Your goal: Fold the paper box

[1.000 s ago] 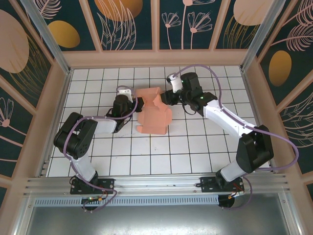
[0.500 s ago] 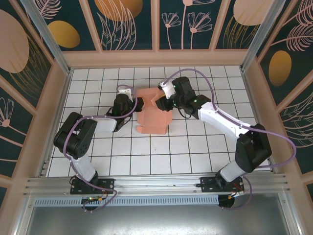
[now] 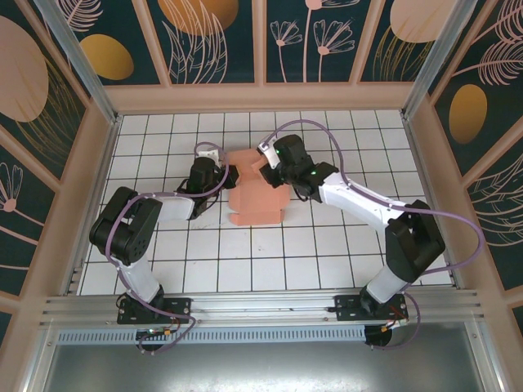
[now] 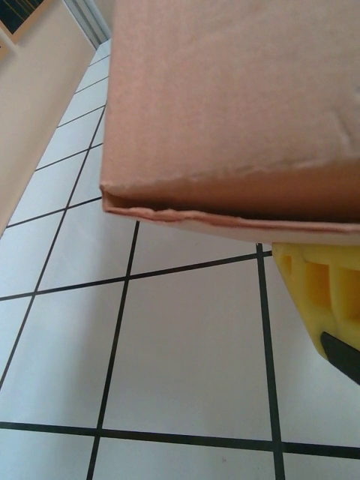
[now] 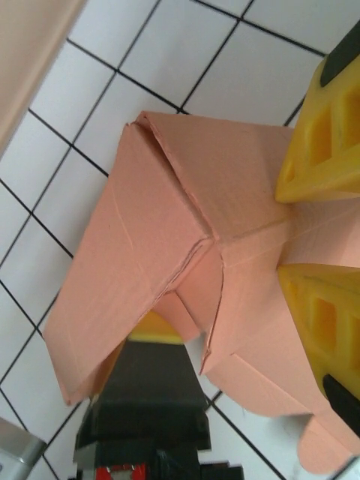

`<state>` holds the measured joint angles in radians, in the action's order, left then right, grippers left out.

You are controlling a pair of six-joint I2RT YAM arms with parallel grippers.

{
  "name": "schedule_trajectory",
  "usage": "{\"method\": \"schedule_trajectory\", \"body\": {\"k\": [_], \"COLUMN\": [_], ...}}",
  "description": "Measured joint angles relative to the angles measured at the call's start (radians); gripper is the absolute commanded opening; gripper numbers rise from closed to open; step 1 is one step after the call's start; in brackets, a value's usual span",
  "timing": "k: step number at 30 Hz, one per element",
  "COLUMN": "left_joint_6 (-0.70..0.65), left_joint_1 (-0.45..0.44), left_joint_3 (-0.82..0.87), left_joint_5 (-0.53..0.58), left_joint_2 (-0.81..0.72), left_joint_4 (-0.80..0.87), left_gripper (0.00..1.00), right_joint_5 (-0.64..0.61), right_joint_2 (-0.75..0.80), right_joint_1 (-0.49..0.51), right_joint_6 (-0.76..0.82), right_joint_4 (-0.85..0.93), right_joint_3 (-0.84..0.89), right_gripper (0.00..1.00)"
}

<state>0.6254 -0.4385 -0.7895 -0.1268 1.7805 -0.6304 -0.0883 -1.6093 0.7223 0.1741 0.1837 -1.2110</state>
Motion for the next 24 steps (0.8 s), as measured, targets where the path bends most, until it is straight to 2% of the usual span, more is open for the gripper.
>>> {"method": "schedule_trajectory", "body": {"k": [13, 20, 24], "left_joint_6": [0.008, 0.019, 0.023], "left_joint_1": [0.000, 0.000, 0.000], "left_joint_3": [0.000, 0.000, 0.000], "left_joint_5": [-0.024, -0.031, -0.031], "left_joint_2": [0.000, 0.000, 0.000], "left_joint_4": [-0.001, -0.002, -0.001], "left_gripper": [0.00, 0.00, 0.00], "right_joint_5": [-0.334, -0.475, -0.541], "right_joint_2": [-0.049, -0.092, -0.118], "right_joint_1": [0.069, 0.100, 0.116], "right_joint_6": [0.008, 0.025, 0.039], "right_joint_4": [-0.079, -0.092, -0.101], "right_joint_3": [-0.008, -0.042, -0.054], "right_gripper": [0.18, 0.12, 0.04]}}
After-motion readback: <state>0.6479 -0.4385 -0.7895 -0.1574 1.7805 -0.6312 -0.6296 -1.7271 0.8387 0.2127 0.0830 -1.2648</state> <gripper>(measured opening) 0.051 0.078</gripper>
